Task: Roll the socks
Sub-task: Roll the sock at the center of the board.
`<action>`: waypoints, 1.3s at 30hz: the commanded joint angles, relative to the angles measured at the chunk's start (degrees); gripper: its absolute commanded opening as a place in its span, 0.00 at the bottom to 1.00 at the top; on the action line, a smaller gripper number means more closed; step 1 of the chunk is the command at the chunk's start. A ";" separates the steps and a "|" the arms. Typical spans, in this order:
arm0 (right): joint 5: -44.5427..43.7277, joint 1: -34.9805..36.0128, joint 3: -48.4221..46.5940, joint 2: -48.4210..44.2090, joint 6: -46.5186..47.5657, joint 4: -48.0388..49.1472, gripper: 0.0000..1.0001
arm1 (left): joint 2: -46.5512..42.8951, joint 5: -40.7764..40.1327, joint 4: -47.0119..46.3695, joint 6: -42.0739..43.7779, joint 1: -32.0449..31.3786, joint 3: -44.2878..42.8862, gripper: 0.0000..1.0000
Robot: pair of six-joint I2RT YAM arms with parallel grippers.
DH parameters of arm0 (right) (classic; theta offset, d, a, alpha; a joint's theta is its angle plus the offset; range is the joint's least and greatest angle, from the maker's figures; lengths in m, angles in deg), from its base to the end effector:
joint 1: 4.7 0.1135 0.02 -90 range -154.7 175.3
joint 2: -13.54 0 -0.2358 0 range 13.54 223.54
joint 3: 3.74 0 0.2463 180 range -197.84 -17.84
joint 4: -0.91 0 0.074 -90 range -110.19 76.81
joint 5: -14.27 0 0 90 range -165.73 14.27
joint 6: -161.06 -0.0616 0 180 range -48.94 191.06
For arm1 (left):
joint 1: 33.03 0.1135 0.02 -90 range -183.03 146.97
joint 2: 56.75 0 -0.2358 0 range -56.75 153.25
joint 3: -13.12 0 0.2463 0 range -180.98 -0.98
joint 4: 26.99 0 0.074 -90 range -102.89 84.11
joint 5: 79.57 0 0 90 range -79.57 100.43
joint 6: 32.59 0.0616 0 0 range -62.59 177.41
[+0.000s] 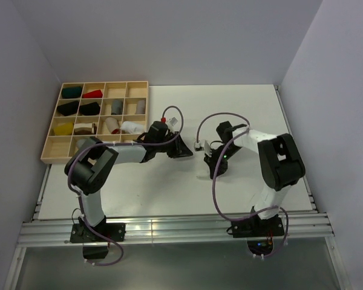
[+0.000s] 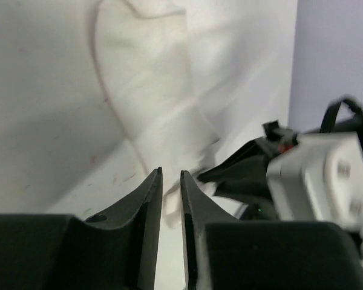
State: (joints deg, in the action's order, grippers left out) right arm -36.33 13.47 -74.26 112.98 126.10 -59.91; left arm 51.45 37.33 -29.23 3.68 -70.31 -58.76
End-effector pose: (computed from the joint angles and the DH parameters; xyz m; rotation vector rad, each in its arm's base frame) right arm 0.2489 0.1228 0.1054 -1.6530 2.2216 0.9386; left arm 0.3005 -0.2638 0.1194 -0.0424 2.4559 -1.3311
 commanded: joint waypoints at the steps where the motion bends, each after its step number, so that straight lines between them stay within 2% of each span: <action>1: 3.32 -2.17 -5.88 5.30 4.53 -10.13 0.13 | -5.19 -7.90 -8.97 5.65 -1.39 5.12 0.22; 5: 4.55 -3.49 -10.36 10.94 6.03 -16.72 0.13 | -10.98 -18.77 -13.53 17.05 -5.87 10.66 0.23; 8: 4.37 -4.29 -13.09 14.80 6.74 -19.54 0.13 | -14.06 -22.39 -15.13 24.78 -10.08 12.17 0.27; 12: 3.93 -4.55 -15.29 17.28 6.57 -21.04 0.13 | -14.16 -23.55 -15.74 33.33 -14.31 10.85 0.35; 15: 3.32 -4.73 -15.47 17.81 5.86 -20.60 0.13 | -12.67 -20.93 -15.83 38.96 -16.68 9.36 0.39; 20: 3.49 -5.08 -16.61 19.04 5.51 -22.18 0.13 | -9.86 -18.90 -13.28 45.98 -19.67 6.54 0.41; 31: 3.14 -5.34 -19.07 21.15 3.84 -23.77 0.11 | -2.74 -16.43 -12.66 49.60 -23.80 3.46 0.40; 39: 2.70 -5.34 -19.07 21.68 3.75 -24.64 0.10 | 0.07 -16.00 -11.52 51.45 -23.81 1.88 0.40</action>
State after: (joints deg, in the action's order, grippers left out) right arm -31.74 8.73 -91.99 133.78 129.32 -84.04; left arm 50.69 19.82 -40.46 52.59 -93.87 -54.41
